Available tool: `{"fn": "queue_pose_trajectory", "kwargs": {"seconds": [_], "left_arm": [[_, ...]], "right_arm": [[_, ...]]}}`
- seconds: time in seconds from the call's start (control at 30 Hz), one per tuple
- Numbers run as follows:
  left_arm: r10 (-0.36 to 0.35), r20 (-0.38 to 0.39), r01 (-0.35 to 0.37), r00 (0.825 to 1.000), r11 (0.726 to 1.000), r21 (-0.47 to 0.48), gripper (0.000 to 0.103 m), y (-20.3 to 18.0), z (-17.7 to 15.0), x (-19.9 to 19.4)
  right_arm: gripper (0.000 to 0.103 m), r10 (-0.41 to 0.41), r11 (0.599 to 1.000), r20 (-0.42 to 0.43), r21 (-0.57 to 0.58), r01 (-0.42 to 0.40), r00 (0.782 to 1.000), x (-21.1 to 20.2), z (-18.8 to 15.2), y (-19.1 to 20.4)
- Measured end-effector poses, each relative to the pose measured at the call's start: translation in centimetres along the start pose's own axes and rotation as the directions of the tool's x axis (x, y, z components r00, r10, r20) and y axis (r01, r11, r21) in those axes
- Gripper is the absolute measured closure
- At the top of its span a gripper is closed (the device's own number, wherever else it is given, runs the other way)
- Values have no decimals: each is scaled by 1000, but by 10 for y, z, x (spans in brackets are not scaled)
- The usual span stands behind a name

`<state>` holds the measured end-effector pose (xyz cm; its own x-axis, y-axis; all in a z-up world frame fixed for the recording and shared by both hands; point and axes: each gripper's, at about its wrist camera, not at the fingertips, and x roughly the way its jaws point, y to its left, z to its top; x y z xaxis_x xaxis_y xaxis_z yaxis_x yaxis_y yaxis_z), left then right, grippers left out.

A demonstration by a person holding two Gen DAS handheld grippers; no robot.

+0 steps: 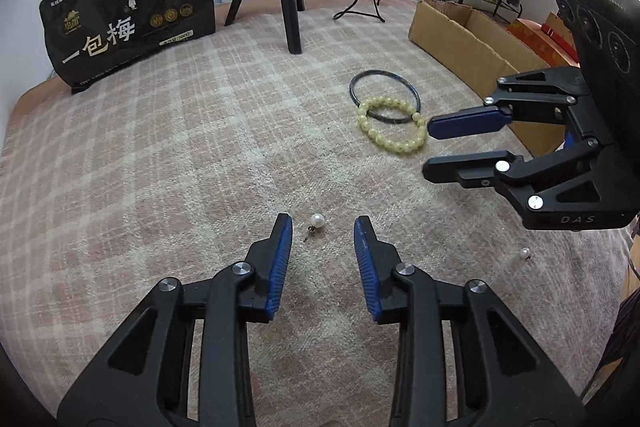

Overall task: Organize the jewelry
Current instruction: 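Close left tool on small pearl earring while right tool grasps yellow bead bracelet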

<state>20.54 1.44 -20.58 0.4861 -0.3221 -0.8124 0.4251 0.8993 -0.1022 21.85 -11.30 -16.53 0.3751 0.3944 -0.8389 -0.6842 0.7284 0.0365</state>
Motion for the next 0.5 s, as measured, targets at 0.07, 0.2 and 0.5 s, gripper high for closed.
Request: {"fn": "queue_pose_trajectory", "kwargs": {"seconds": [0.07,0.2,0.5], "left_arm": [[6,2,-6,1000,1000,15,71,-1,-1,3],[13,3,-13,1000,1000,16,71,1,1,9],[9,-4,-8,1000,1000,14,79,7,1,18]], "right_arm": [[71,-9,1000,-6,-6,9,1000,6,1,1],[73,-21,1000,-4,-2,21,1000,14,2,1],[75,-21,1000,-12,8,21,1000,26,2,-2]]}}
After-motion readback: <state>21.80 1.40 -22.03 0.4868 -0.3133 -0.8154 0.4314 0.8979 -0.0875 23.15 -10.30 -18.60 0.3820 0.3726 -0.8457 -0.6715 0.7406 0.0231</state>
